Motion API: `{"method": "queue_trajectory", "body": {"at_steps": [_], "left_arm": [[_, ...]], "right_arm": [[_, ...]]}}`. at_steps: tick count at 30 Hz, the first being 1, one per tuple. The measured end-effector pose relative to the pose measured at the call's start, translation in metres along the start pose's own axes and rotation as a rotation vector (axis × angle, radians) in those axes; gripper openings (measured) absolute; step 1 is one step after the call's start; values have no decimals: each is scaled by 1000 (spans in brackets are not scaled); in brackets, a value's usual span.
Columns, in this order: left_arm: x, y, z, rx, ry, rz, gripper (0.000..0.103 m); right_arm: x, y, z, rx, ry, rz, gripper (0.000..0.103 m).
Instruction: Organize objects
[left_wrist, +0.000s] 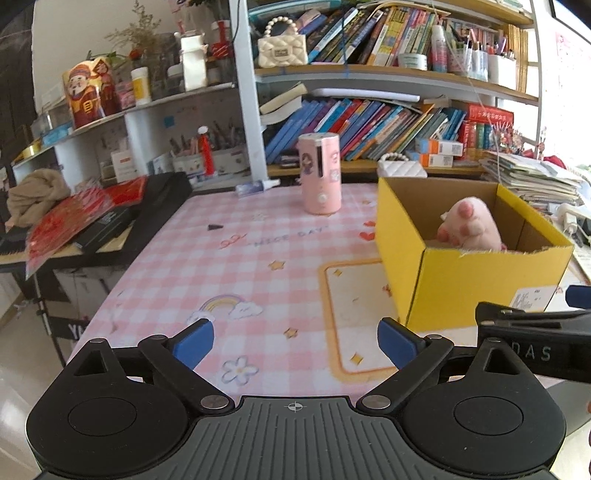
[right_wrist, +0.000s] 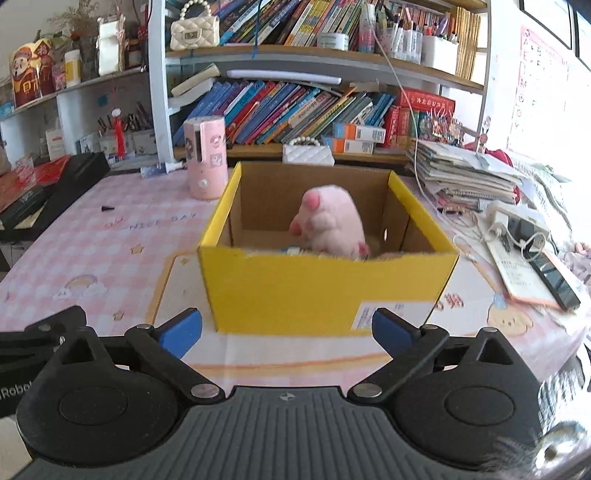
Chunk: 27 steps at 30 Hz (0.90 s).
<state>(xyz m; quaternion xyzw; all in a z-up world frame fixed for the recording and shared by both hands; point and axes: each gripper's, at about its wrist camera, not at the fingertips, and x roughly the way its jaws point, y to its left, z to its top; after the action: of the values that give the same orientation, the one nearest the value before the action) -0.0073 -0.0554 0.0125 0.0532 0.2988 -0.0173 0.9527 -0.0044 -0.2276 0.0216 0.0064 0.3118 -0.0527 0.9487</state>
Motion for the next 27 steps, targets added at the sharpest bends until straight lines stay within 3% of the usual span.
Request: {"method": "queue_trajectory", "body": {"at_steps": [12, 27], "left_arm": [[-14, 21, -25, 9, 34, 44, 98], [-20, 25, -28, 20, 40, 87, 98]], "right_arm": [[-15, 30, -28, -18, 42, -26, 103], [-23, 44, -32, -33, 37, -67, 103]]}}
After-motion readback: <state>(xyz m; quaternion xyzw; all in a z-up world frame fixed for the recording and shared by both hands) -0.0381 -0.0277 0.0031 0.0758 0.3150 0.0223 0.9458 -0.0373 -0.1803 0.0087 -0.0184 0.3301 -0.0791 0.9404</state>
